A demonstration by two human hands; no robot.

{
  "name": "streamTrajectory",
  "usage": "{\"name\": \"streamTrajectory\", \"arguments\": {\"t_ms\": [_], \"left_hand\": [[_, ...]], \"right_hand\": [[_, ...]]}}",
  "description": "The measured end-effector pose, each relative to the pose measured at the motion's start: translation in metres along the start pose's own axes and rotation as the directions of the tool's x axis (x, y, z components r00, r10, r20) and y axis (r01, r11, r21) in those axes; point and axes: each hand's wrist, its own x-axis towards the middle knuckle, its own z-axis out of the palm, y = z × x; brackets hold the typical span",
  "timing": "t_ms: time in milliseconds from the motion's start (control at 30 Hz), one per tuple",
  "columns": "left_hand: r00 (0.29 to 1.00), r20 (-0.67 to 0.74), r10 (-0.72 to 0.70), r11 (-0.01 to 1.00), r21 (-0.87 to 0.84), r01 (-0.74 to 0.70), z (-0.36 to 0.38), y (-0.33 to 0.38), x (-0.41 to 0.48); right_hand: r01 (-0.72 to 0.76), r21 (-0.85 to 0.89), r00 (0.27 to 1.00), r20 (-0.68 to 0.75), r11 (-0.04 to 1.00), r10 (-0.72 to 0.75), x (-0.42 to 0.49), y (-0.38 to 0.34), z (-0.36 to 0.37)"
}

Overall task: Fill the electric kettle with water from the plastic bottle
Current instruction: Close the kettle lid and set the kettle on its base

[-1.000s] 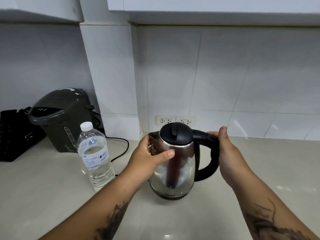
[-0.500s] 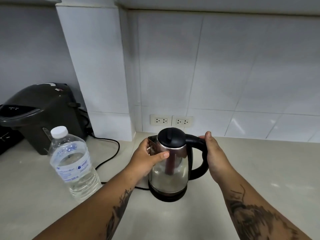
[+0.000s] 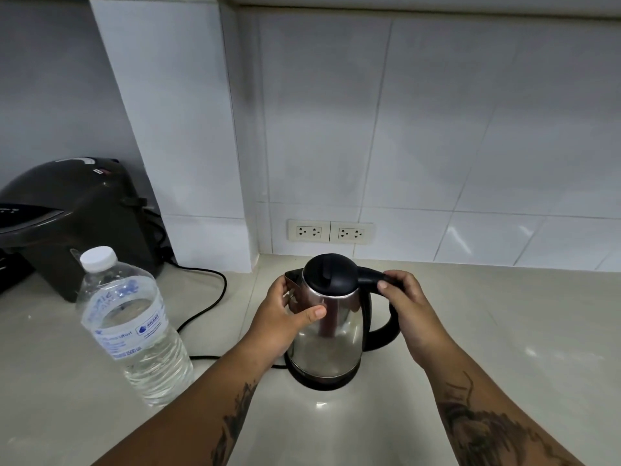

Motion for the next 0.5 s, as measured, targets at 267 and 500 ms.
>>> {"name": "streamTrajectory", "arguments": {"t_ms": [267,500], "left_hand": [[1.0,0.028,-0.013,0.998,0.056,0.011,0.0,0.008,-0.005],[0.999,0.048,-0.025,0.999,0.049,0.023,0.0,0.01,-0.006]], "right_hand": [[0.192,-0.42,0.971,-0.05,0.887,-0.234,-0.023,0.012,-0.002],[0.158,-0.667,0.964,-0.056,0.728,-0.261,-0.031,0.011,-0.005]]}}
